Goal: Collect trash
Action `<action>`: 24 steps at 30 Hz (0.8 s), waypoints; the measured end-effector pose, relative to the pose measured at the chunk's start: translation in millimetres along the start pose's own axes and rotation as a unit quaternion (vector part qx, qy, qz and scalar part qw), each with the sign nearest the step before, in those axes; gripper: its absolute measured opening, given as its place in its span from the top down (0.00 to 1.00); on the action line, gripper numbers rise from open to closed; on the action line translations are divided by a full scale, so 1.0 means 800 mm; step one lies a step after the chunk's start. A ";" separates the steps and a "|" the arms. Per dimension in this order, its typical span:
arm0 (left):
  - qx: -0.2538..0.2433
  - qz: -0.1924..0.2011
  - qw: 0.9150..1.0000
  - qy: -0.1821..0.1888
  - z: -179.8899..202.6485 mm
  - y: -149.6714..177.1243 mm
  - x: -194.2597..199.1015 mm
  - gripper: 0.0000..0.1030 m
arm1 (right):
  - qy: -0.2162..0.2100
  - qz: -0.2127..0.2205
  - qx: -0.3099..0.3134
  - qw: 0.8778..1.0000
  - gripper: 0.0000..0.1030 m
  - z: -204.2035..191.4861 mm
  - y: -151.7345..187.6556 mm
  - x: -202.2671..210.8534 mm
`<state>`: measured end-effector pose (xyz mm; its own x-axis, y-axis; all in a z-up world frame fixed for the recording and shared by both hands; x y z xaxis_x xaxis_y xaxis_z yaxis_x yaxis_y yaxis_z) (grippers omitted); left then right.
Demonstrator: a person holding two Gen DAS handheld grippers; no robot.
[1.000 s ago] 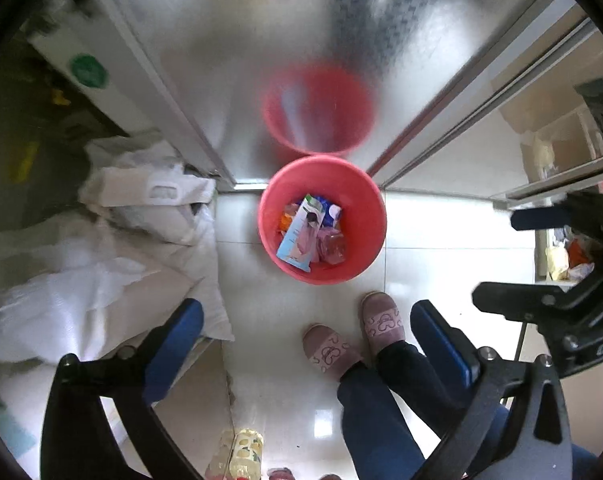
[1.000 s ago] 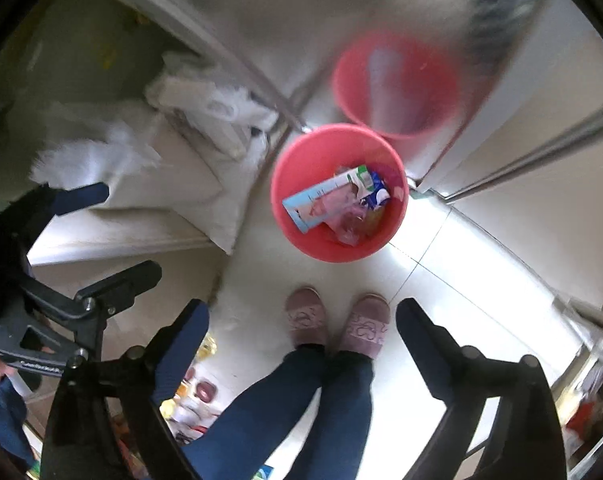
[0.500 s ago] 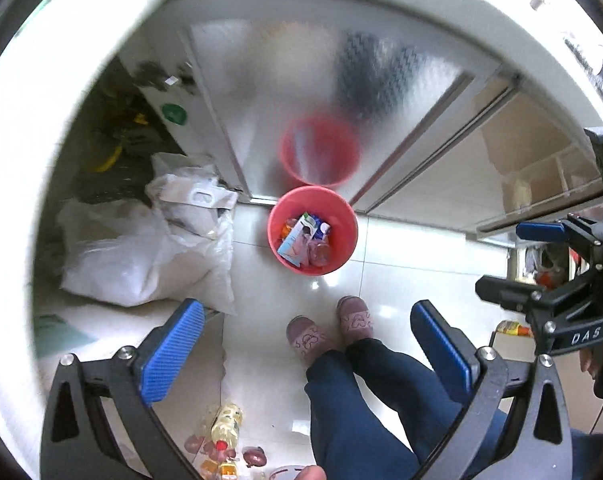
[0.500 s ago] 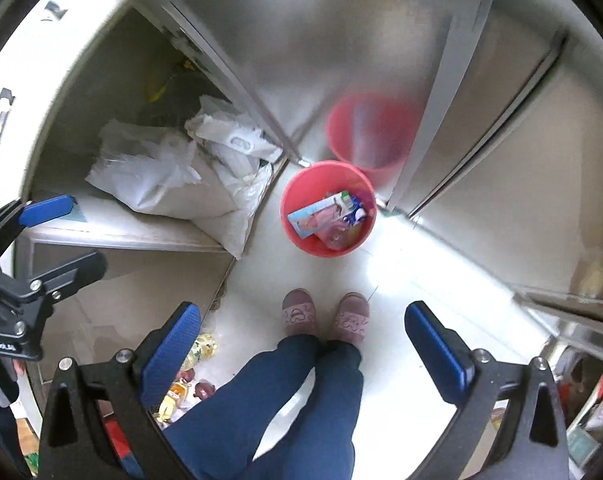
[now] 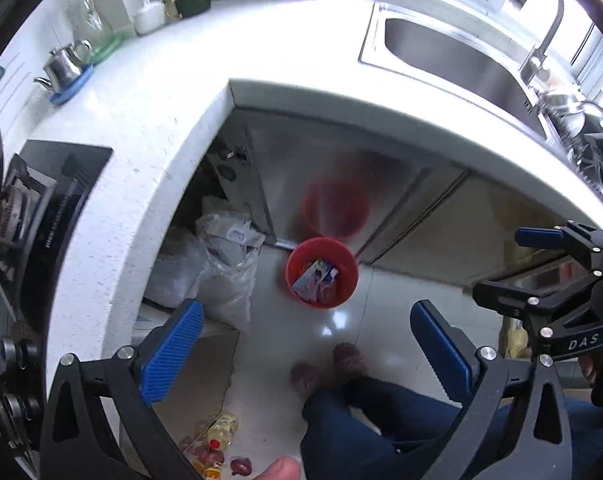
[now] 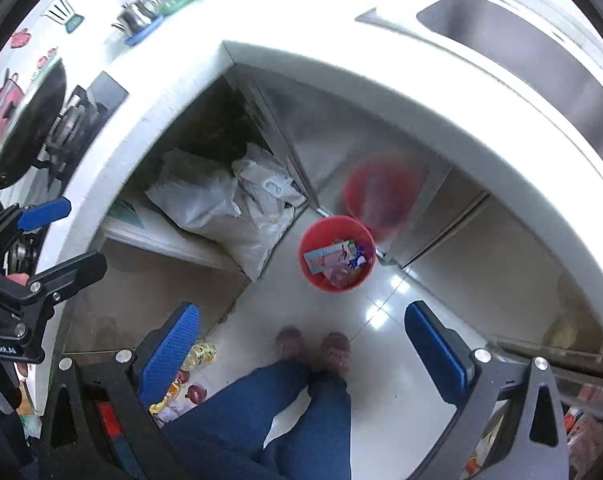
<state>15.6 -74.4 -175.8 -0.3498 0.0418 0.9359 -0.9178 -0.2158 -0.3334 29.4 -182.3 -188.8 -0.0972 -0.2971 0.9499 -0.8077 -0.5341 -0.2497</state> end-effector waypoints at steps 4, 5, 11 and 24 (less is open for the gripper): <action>0.011 0.024 1.000 0.005 0.000 -0.002 0.037 0.00 | 0.011 0.020 0.004 1.000 0.01 -0.002 -0.005 0.024; 0.012 0.030 0.999 0.006 -0.001 -0.003 0.044 0.00 | 0.018 0.029 0.004 0.999 0.01 -0.004 -0.006 0.035; 0.000 0.076 0.997 0.009 -0.008 -0.006 0.100 0.00 | 0.039 0.064 0.011 0.997 0.01 -0.025 -0.010 0.084; -0.008 0.196 0.981 0.007 -0.031 -0.009 0.241 0.00 | 0.084 0.181 0.034 0.979 0.01 -0.086 -0.026 0.205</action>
<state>-49.9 -40.6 3.9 -0.6779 -0.0286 0.7346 -0.7157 -0.2029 -0.6683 -10.0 -165.5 -14.6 -0.4683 -0.3452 0.8134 -0.6625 -0.4719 -0.5817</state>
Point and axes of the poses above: each gripper's, at about its wrist camera, not at the fingertips, and x roughly against the way its jaws point, z to its right, y to its underside, the point moved 2 cm from there along -x, roughly the way its jaws point, and after that the axes turned 15 degrees about x, right-handed, at the moved point
